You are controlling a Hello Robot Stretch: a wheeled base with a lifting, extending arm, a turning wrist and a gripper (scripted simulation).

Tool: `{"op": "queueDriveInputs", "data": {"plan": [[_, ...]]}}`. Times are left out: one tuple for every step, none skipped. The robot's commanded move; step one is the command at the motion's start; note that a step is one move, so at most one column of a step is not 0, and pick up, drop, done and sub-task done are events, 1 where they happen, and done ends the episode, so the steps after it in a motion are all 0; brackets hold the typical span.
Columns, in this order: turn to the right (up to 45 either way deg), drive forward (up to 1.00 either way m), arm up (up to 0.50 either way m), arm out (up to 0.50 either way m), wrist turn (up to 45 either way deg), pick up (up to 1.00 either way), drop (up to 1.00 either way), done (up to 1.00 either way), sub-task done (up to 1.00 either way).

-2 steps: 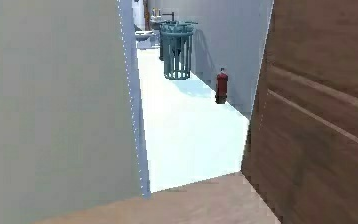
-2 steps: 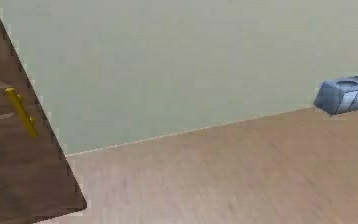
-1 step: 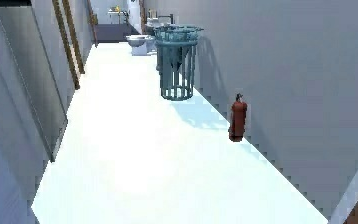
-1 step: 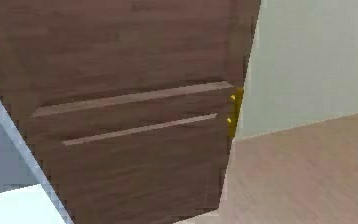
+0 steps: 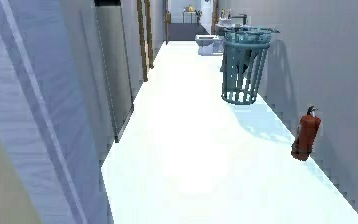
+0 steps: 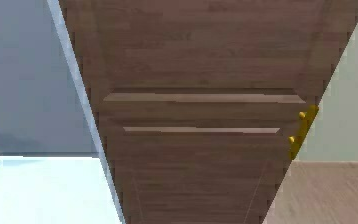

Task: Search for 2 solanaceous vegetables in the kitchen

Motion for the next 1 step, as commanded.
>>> {"op": "queueDriveInputs", "data": {"plan": [[0.0, 1.00, 0.00, 0.00, 0.0, 0.00, 0.00, 0.00, 0.00]]}}
